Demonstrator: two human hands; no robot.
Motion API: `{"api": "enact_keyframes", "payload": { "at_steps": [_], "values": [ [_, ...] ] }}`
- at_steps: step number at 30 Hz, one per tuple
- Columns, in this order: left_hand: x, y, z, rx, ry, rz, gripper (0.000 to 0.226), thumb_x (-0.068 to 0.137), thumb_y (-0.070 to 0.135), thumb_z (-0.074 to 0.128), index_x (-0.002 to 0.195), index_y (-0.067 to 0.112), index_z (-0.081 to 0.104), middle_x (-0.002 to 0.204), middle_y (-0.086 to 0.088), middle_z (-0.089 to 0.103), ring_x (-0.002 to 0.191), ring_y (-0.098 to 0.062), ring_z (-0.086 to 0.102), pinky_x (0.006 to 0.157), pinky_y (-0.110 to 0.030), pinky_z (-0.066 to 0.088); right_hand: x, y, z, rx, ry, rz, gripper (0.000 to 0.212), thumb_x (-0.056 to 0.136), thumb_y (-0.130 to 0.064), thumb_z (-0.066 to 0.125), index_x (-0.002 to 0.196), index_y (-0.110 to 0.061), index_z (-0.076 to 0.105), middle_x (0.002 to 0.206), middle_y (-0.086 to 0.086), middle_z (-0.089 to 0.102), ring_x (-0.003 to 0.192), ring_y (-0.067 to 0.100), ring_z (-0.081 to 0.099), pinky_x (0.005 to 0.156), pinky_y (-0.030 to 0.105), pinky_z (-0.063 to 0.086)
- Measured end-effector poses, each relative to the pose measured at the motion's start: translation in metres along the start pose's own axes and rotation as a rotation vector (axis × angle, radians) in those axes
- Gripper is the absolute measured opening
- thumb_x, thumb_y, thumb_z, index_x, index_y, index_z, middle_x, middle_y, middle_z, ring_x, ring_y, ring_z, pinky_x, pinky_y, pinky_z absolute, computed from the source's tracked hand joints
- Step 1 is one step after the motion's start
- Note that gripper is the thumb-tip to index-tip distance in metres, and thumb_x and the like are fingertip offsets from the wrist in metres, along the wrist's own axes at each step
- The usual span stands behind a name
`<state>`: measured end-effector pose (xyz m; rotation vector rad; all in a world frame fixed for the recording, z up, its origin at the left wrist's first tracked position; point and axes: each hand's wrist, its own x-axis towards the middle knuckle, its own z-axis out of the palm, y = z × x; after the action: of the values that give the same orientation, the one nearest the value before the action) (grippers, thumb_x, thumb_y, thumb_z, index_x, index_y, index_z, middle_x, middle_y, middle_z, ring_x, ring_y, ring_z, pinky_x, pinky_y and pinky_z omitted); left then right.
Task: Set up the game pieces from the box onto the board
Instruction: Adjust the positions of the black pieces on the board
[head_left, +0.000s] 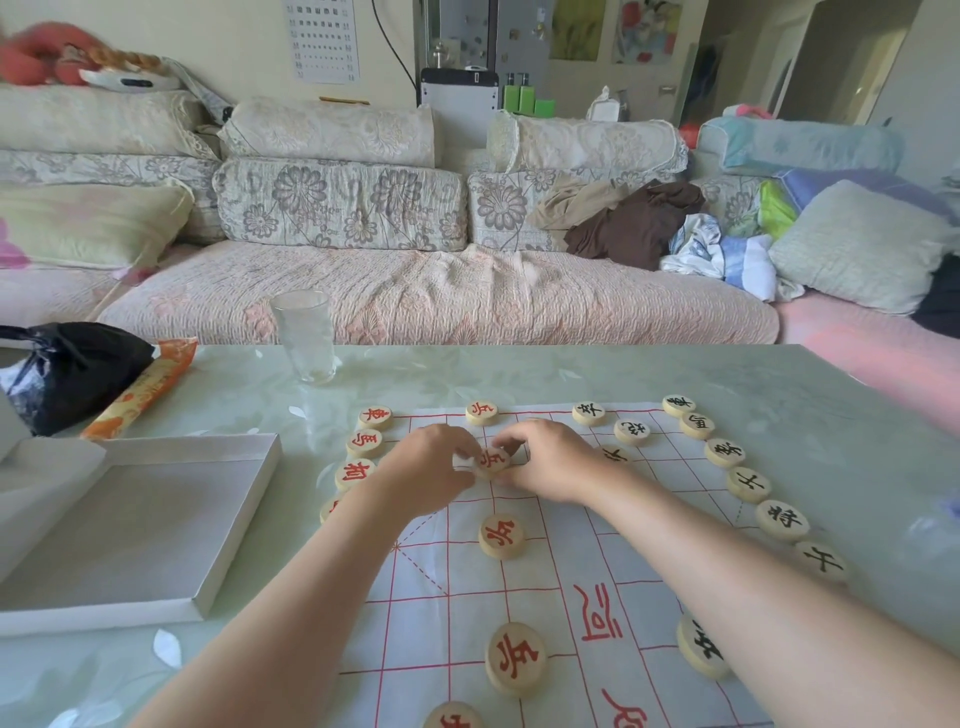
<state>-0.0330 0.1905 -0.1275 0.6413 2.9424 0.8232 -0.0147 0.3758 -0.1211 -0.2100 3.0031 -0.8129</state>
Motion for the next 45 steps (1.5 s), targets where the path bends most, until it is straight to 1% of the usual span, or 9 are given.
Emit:
{"api": "enact_keyframes", "payload": {
  "at_steps": [7, 11, 16, 21, 25, 29, 35, 40, 45],
  "values": [
    [-0.013, 0.003, 0.0, 0.085, -0.1, 0.008, 0.048, 0.086, 0.024, 0.064, 0.132, 0.034, 0.054, 0.129, 0.009, 0.056, 0.112, -0.016, 0.054, 0.089, -0.022, 0.04, 0.001, -0.001, 0.003, -0.007, 0.003, 0.026, 0.044, 0.077, -0.041, 0.078, 0.117, -0.027, 0.067, 0.114, -0.007, 0.066, 0.108, 0.015, 0.059, 0.094, 0.032, 0.048],
    [-0.013, 0.003, -0.003, 0.042, -0.076, 0.019, 0.039, 0.086, 0.023, 0.064, 0.123, 0.033, 0.059, 0.119, 0.008, 0.057, 0.093, -0.01, 0.051, 0.081, -0.02, 0.039, -0.002, -0.003, -0.003, -0.017, 0.011, 0.01, 0.055, 0.081, -0.042, 0.075, 0.132, -0.031, 0.058, 0.115, -0.01, 0.059, 0.098, 0.009, 0.054, 0.08, 0.023, 0.038],
    [-0.023, 0.007, -0.013, 0.049, -0.026, 0.022, 0.027, 0.086, 0.021, 0.063, 0.112, 0.028, 0.061, 0.102, 0.008, 0.057, 0.08, -0.007, 0.052, 0.069, -0.018, 0.04, -0.016, -0.019, -0.023, -0.01, 0.078, -0.017, 0.031, 0.085, -0.03, 0.071, 0.116, -0.03, 0.068, 0.107, -0.01, 0.061, 0.089, 0.008, 0.054, 0.066, 0.017, 0.039],
    [-0.047, 0.016, -0.015, 0.103, -0.115, -0.021, 0.026, 0.086, 0.021, 0.061, 0.112, 0.027, 0.063, 0.104, 0.009, 0.062, 0.092, -0.012, 0.058, 0.079, -0.023, 0.047, -0.049, -0.036, -0.018, -0.167, -0.171, -0.061, 0.046, 0.089, -0.011, 0.057, 0.13, -0.031, 0.061, 0.13, -0.012, 0.06, 0.119, 0.011, 0.055, 0.089, 0.018, 0.042],
    [-0.066, 0.025, -0.018, 0.102, -0.108, -0.045, 0.029, 0.088, 0.022, 0.06, 0.115, 0.027, 0.062, 0.112, 0.011, 0.064, 0.099, -0.011, 0.059, 0.083, -0.023, 0.047, -0.071, -0.04, -0.005, -0.279, -0.208, -0.091, 0.051, 0.093, -0.014, 0.055, 0.14, -0.034, 0.051, 0.144, -0.008, 0.052, 0.13, 0.017, 0.049, 0.103, 0.028, 0.042],
    [-0.086, 0.027, -0.012, 0.08, -0.098, -0.032, 0.031, 0.088, 0.021, 0.06, 0.117, 0.029, 0.063, 0.116, 0.013, 0.063, 0.097, -0.008, 0.059, 0.081, -0.018, 0.043, -0.076, -0.035, 0.005, -0.317, -0.166, -0.102, 0.048, 0.092, -0.024, 0.059, 0.137, -0.037, 0.052, 0.137, -0.007, 0.056, 0.125, 0.02, 0.054, 0.1, 0.037, 0.046],
    [-0.091, 0.028, -0.008, 0.029, -0.101, -0.061, 0.034, 0.089, 0.021, 0.059, 0.122, 0.029, 0.06, 0.124, 0.011, 0.06, 0.106, -0.011, 0.059, 0.092, -0.024, 0.047, -0.078, -0.03, 0.0, -0.266, -0.147, -0.073, 0.063, 0.088, -0.043, 0.066, 0.145, -0.029, 0.044, 0.141, -0.004, 0.049, 0.128, 0.02, 0.049, 0.103, 0.034, 0.042],
    [-0.081, 0.03, 0.0, -0.012, -0.07, -0.063, 0.033, 0.085, 0.022, 0.067, 0.118, 0.028, 0.063, 0.118, 0.01, 0.063, 0.095, -0.01, 0.059, 0.085, -0.022, 0.047, -0.079, -0.025, 0.0, -0.256, -0.153, -0.067, 0.041, 0.084, -0.044, 0.066, 0.122, -0.03, 0.064, 0.12, -0.004, 0.06, 0.112, 0.019, 0.057, 0.089, 0.032, 0.047],
    [-0.075, 0.025, 0.002, 0.0, -0.098, -0.041, 0.042, 0.078, 0.026, 0.076, 0.118, 0.027, 0.063, 0.113, 0.011, 0.064, 0.09, -0.008, 0.058, 0.084, -0.024, 0.05, -0.077, -0.022, -0.001, -0.203, -0.162, -0.04, 0.039, 0.078, -0.042, 0.072, 0.115, -0.032, 0.066, 0.106, -0.01, 0.063, 0.101, 0.014, 0.06, 0.084, 0.03, 0.05]
  ]
}}
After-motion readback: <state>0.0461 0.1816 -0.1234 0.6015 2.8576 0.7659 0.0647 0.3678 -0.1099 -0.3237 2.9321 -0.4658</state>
